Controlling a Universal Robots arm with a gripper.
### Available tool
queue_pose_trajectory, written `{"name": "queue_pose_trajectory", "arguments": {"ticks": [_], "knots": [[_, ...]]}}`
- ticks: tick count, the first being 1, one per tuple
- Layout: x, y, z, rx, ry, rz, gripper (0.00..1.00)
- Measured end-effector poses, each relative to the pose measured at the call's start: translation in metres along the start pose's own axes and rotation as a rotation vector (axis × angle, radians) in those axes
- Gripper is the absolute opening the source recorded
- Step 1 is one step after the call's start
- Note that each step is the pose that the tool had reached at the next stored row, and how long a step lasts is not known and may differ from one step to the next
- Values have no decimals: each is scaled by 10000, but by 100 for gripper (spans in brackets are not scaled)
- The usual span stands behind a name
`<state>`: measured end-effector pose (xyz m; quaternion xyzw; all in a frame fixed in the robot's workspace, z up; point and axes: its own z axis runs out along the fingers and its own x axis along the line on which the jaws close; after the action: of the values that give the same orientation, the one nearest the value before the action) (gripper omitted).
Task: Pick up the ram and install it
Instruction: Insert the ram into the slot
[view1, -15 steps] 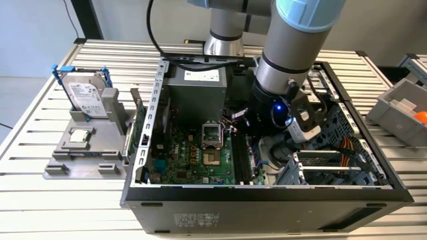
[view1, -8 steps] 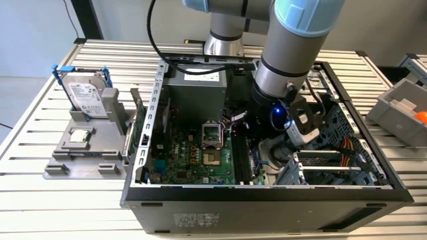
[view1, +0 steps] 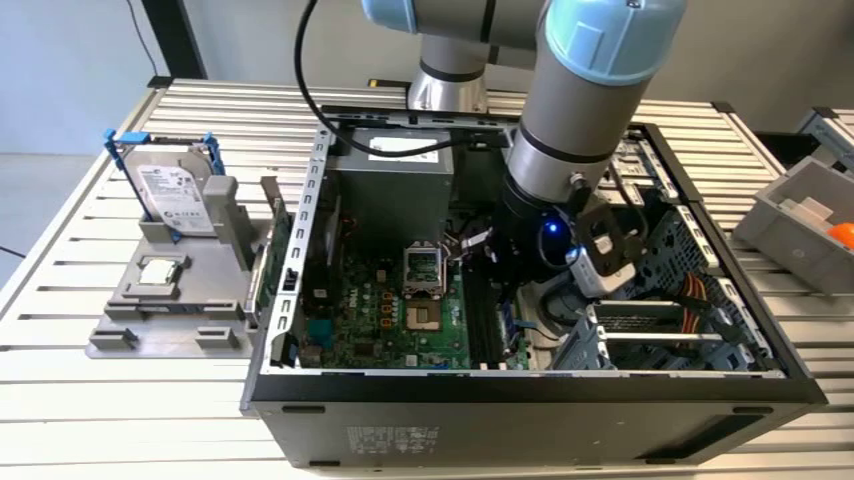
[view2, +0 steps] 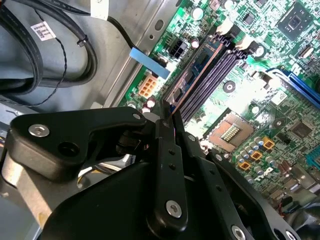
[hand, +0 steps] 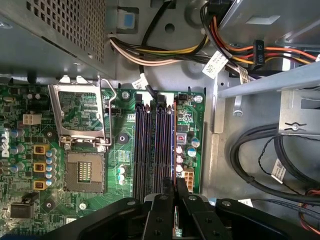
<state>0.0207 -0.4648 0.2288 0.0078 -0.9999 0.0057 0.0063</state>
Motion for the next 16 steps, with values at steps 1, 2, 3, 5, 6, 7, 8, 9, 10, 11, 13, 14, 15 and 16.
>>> {"name": "queue_pose_trajectory", "arguments": {"ticks": [1,2,3,5,6,7,8,9,10,11,13,14,15,16], "knots": [[1,-3,6,-1,0,1,0],[3,-6,11,-2,-1,4,0],[5,-8,16,-1,0,6,0],[9,-10,32,4,0,6,0],[10,-10,41,8,0,8,0],[12,-10,49,10,0,12,0],[13,-11,56,14,0,16,0],[13,-12,60,17,1,22,0],[14,-16,62,17,1,31,0],[14,-23,64,17,0,40,0],[14,-36,67,17,1,56,0],[14,-41,68,17,1,62,0],[14,-42,71,16,1,65,0],[15,-43,73,17,1,68,0]]}}
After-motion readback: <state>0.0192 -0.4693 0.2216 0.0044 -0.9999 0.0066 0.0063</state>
